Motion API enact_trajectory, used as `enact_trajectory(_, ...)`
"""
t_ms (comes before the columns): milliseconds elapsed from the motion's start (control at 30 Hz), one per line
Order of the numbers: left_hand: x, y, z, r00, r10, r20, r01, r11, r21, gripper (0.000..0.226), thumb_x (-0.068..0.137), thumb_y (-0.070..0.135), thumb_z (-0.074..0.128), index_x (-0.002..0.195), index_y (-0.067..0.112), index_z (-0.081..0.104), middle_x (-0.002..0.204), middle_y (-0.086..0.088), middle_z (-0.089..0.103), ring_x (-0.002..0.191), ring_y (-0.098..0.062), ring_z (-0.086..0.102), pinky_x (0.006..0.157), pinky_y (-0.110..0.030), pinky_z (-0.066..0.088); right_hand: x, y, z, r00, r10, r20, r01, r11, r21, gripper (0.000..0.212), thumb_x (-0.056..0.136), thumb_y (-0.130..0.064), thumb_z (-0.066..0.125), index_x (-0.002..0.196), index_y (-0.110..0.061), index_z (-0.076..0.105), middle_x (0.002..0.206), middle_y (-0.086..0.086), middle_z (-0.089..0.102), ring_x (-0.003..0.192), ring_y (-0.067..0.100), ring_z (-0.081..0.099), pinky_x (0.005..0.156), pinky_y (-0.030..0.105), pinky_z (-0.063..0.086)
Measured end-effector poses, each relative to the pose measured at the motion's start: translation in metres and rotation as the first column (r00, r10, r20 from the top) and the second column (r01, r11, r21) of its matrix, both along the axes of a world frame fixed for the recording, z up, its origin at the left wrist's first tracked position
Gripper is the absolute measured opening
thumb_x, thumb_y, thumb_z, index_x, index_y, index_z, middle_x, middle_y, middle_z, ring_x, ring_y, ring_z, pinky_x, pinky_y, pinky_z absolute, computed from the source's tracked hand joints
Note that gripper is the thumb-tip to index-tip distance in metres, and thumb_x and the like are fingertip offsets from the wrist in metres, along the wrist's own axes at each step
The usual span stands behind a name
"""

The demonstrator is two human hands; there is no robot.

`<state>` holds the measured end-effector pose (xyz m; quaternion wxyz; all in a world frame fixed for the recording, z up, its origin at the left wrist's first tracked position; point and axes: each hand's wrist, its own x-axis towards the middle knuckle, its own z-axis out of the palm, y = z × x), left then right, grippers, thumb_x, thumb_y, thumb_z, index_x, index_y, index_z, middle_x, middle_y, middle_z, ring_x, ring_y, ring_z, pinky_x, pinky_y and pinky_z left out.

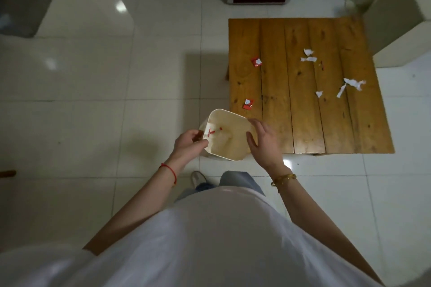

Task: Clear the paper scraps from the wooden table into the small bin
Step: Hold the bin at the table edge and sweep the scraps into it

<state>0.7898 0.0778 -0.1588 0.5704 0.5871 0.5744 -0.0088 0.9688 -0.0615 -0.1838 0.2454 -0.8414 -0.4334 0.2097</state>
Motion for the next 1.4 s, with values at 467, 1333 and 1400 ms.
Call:
enact_trajectory(467,0.047,0.163,-0.013,0.973,-0.233,0.0,0.232,0.971,-0.047,0.03,0.059,0.022,0.065,0.089,0.024,0.068,0.097,0.001,0.073,0.095,-0.018,0.066,0.082,-0.031,0.051,0.017,0.102,-0.005,0.954,-0.297,0.037,0.297,0.955,-0.001,0.043,0.097,-0.025,0.049,0.138,-0.016,0.044,0.137,0.005,0.052,0.127,0.021,0.046,0.105,0.039,0.043)
enact_trajectory(1333,0.244,0.385,-0.059,0.3,-0.953,-0.044,0.946,0.304,-0.112,0.04,0.076,0.016,0.07,0.114,0.017,0.056,0.105,0.002,0.062,0.092,-0.011,0.059,0.072,-0.022,0.05,0.036,0.261,-0.044,0.27,-0.962,0.036,0.952,0.261,-0.159,0.04,0.098,-0.024,0.048,0.136,-0.009,0.048,0.133,0.012,0.054,0.123,0.025,0.048,0.102,0.035,0.038)
enact_trajectory(1400,0.247,0.395,-0.07,0.216,-0.975,-0.047,0.968,0.22,-0.118,0.04,0.077,0.016,0.07,0.115,0.016,0.056,0.107,0.002,0.062,0.089,-0.009,0.059,0.064,-0.019,0.05,0.026,0.269,-0.053,0.212,-0.976,0.051,0.966,0.202,-0.161,0.039,0.098,-0.022,0.048,0.135,-0.009,0.048,0.132,0.012,0.054,0.121,0.027,0.049,0.1,0.037,0.038)
